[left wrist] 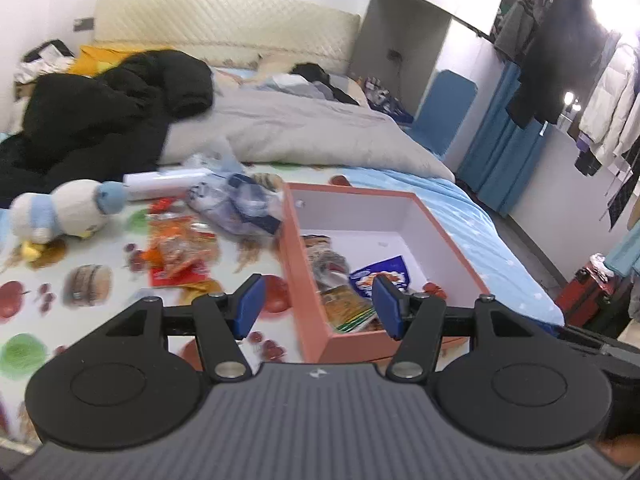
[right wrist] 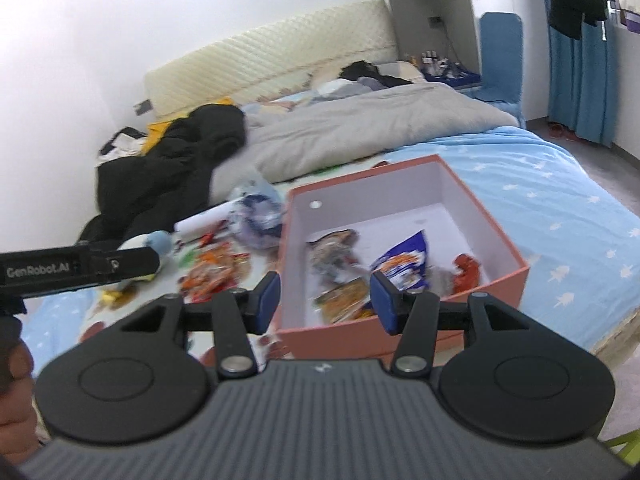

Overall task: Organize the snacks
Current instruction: 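Withdraw both tools from the pink box back over the snacks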

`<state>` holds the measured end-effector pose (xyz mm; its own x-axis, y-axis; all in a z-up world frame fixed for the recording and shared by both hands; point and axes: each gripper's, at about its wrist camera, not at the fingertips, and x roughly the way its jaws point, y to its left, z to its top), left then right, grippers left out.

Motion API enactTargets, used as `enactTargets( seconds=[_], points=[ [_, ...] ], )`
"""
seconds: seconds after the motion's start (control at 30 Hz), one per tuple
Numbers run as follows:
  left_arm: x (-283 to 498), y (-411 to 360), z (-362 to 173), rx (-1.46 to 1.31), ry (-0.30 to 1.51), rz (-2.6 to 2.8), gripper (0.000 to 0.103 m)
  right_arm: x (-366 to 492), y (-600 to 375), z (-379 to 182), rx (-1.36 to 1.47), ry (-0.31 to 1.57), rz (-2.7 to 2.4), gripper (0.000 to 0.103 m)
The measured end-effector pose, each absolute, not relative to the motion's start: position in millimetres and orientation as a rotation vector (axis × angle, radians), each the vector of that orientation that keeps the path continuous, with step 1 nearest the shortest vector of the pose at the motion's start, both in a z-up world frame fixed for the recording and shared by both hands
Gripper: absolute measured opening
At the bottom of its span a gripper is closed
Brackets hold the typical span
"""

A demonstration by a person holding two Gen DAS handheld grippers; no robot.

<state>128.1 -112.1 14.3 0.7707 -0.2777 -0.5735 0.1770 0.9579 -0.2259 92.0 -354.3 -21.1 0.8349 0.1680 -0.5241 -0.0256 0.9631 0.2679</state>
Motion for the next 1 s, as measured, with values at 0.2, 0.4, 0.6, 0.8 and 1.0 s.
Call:
enactTargets(
  seconds=[0.2,0.4,0.6,0.8,1.0],
  points=[
    [81.6,-81.5,13.1,-0.187,0.628,-0.197,0.065,61.2,-321.3,-26.8,0.254,0.585,0.182,0.052],
    [50.5,-61.4,1.4,-0.217,0.636,-0.151,0.065,38.9,-297.8,-33.3,0.227,0.584,0.258,0.052],
    [32.6,-42.5,-11.1,-0.230,0.649,-0.105,0.065,22.8,-290.8,-41.7,0.241,0.570,0.288,0.052],
    [25.0,-23.5,-20.5,-0.247,0.645,-0.057,0.065,15.8,-279.8,-50.4,0.250,0.568,0.313,0.052],
    [24.3,-13.9,-35.6,-0.252,0.647,-0.032,0.065,18.9,-261.5,-60.5,0.208,0.556,0.360,0.052]
  ],
)
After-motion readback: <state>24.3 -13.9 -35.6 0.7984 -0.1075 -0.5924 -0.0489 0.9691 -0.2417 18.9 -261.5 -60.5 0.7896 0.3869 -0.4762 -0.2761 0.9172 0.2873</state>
